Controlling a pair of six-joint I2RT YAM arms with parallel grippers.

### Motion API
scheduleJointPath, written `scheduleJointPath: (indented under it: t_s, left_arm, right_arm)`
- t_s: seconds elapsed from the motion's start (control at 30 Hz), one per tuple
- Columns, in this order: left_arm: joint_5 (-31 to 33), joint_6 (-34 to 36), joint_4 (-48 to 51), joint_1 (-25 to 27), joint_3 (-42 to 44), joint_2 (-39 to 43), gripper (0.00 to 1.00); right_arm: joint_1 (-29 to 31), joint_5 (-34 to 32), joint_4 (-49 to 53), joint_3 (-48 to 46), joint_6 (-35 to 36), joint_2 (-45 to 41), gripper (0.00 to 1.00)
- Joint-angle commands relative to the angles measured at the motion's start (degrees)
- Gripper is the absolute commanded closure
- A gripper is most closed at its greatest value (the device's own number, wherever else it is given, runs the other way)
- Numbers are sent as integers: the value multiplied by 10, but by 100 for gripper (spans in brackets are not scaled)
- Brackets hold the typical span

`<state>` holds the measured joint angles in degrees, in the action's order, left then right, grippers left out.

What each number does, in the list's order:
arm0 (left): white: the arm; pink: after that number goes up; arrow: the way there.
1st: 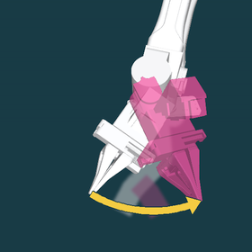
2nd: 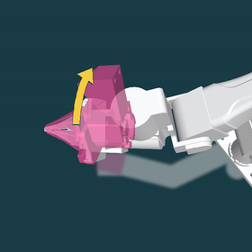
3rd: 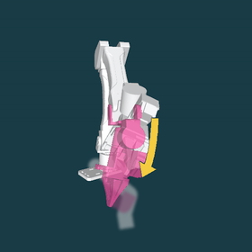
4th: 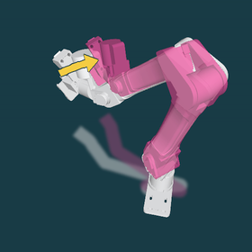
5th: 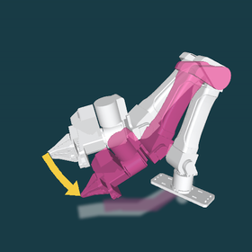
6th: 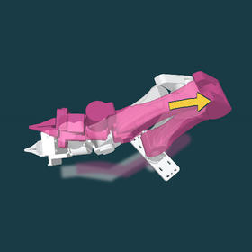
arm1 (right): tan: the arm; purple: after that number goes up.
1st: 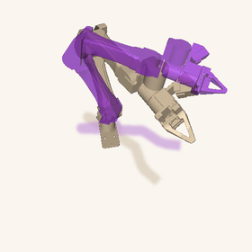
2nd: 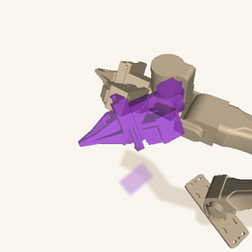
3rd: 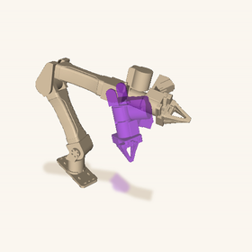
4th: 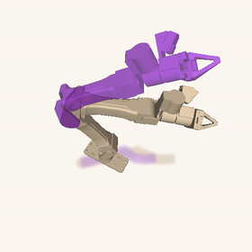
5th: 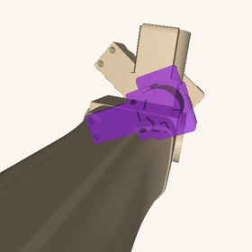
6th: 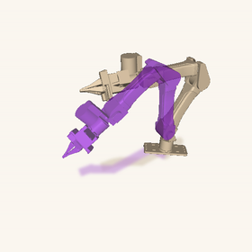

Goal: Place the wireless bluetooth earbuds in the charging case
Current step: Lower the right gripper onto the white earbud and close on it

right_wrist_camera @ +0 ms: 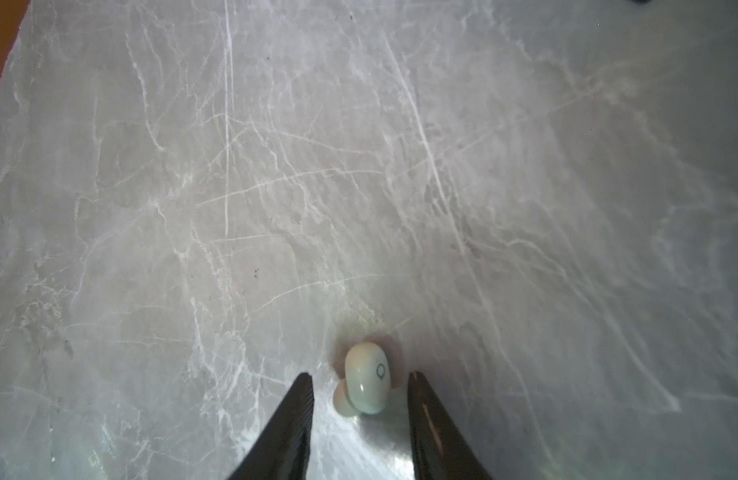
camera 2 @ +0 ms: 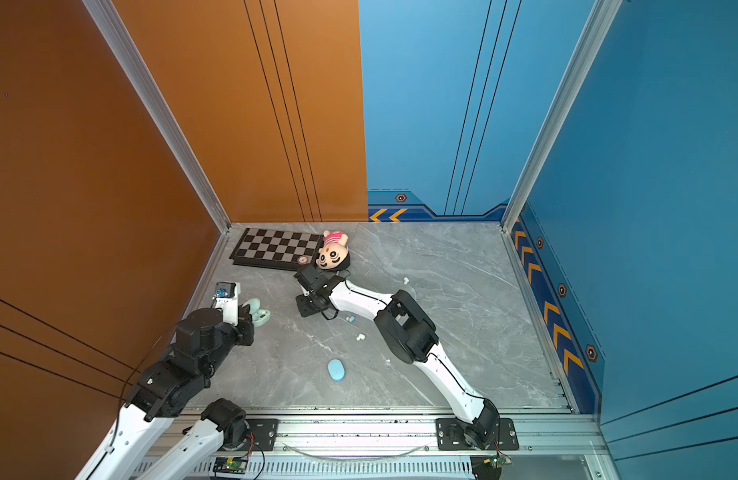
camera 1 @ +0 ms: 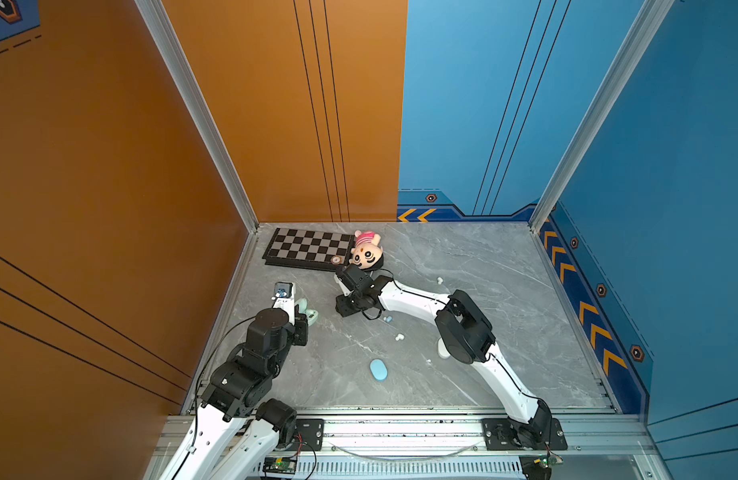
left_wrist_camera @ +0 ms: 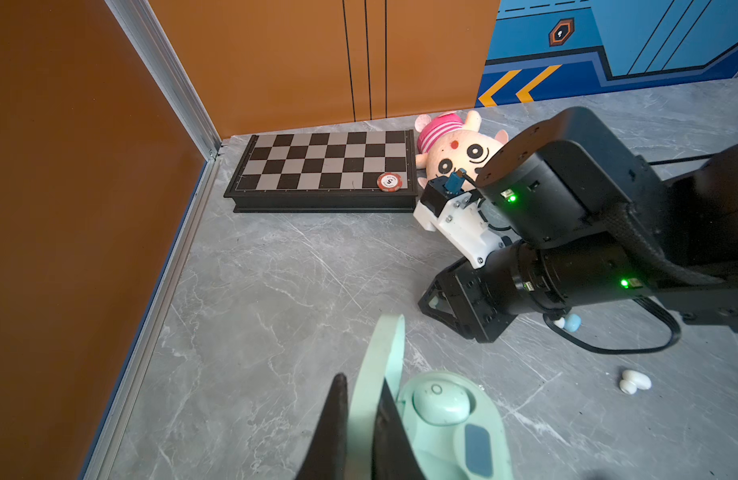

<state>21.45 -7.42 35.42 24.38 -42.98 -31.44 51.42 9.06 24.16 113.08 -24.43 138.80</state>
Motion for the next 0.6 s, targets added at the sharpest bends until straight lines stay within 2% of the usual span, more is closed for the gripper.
scheduleJointPath:
  t_s: [0.0, 0.57]
  left_arm:
    - [3, -7, -6, 3, -10, 7, 100]
    - [10, -3, -10, 3, -9, 10, 100]
  right_arm:
    - [1, -26, 34, 15, -1, 21, 60]
    - [10, -51, 79, 78, 2, 70, 69]
